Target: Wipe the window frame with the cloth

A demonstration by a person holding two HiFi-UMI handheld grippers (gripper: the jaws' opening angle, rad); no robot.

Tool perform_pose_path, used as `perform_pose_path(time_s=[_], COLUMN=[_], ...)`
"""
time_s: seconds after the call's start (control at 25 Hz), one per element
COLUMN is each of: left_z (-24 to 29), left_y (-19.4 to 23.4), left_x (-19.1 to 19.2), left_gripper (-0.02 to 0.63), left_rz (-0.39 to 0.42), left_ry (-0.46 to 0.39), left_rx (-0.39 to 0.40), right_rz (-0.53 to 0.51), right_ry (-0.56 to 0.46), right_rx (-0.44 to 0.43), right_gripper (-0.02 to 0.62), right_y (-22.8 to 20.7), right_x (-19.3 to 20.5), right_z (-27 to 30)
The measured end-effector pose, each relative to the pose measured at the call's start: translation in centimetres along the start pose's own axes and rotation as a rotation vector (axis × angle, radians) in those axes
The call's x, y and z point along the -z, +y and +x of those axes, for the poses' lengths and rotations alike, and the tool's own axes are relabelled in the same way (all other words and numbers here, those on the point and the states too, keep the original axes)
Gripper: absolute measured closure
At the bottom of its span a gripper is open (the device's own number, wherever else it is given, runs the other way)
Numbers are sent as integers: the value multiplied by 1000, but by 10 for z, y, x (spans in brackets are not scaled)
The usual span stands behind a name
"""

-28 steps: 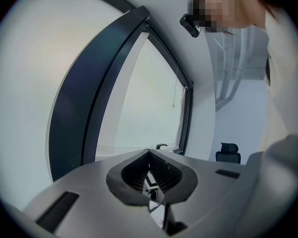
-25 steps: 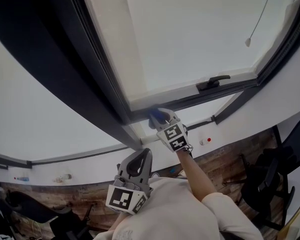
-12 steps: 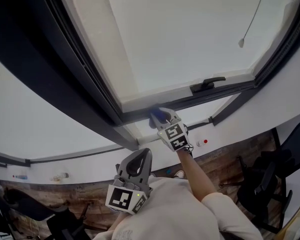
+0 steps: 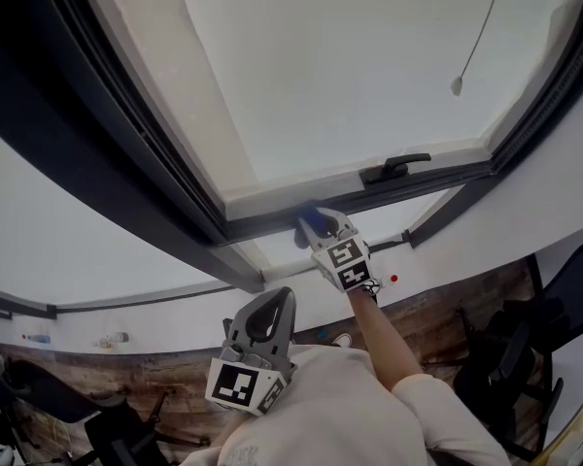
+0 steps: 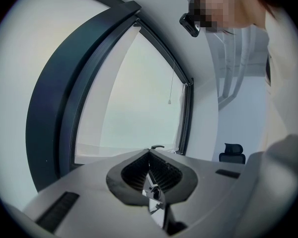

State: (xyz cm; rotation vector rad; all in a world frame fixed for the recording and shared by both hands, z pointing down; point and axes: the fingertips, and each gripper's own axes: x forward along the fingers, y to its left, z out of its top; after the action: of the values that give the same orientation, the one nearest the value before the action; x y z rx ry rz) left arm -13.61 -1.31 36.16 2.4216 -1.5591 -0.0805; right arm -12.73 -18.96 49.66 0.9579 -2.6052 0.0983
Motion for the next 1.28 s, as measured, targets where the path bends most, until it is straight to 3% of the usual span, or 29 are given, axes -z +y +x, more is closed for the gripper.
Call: perform_pose_path(time_s=[0.88,1.28], left_z=[25,35], left_y=[-22,-29], left_x=[3,0], left_gripper=[597,597], left_rz=[-10,-1], left_ry=[0,8], left_rx=[-1,24], right_rz=[41,60], right_ry=[-12,-10], right_rx=[22,91], right_gripper=[535,535], right_y=[-46,-81], right_x=[11,17], right_z=[-23,-42])
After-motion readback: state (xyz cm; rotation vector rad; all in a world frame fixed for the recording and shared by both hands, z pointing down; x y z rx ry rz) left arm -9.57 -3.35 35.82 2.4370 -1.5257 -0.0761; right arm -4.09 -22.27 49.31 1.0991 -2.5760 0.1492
